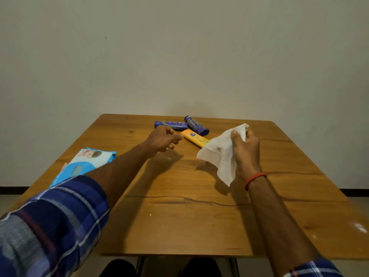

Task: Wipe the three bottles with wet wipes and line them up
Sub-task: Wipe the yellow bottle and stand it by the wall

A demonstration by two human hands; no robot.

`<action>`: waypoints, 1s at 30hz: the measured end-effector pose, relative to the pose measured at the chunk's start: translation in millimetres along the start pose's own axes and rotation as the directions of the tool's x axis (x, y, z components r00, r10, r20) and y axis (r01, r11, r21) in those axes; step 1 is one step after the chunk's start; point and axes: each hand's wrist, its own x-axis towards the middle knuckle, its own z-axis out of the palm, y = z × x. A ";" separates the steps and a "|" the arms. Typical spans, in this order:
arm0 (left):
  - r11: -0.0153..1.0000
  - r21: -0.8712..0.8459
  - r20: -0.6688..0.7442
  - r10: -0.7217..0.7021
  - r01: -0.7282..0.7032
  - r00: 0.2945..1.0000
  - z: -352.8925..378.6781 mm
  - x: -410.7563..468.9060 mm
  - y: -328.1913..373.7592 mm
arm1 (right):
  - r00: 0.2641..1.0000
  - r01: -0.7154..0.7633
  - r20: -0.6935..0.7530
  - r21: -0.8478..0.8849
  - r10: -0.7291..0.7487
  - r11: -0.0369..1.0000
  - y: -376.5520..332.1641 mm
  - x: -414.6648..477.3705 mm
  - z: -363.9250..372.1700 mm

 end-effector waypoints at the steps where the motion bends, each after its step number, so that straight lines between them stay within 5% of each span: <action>1: 0.999 0.030 -0.005 0.010 -0.010 1.000 3.5 8.9 -1.4 | 1.000 -0.010 0.002 0.007 0.010 1.000 1.9 2.2 -1.3; 12: 0.927 0.368 -0.032 0.087 -0.069 0.996 40.0 73.2 -19.5 | 0.999 -0.041 0.035 0.024 0.040 0.999 15.9 27.0 4.9; 16: 0.823 0.541 0.040 0.181 -0.174 0.983 45.0 87.5 -26.6 | 0.997 -0.029 0.068 0.005 0.029 1.000 19.6 31.1 9.4; 21: 0.668 0.707 0.201 0.122 -0.230 0.972 48.5 102.1 -29.6 | 0.994 -0.056 0.096 0.030 0.053 0.998 23.1 31.1 11.5; 26: 0.588 0.757 0.279 0.106 -0.286 0.954 45.5 111.6 -29.1 | 0.990 -0.109 0.099 0.083 0.101 0.991 24.1 30.0 13.6; 30: 0.623 0.725 0.266 0.139 -0.293 0.954 43.9 111.1 -26.7 | 0.986 -0.139 0.108 0.134 0.125 0.981 21.8 27.0 17.4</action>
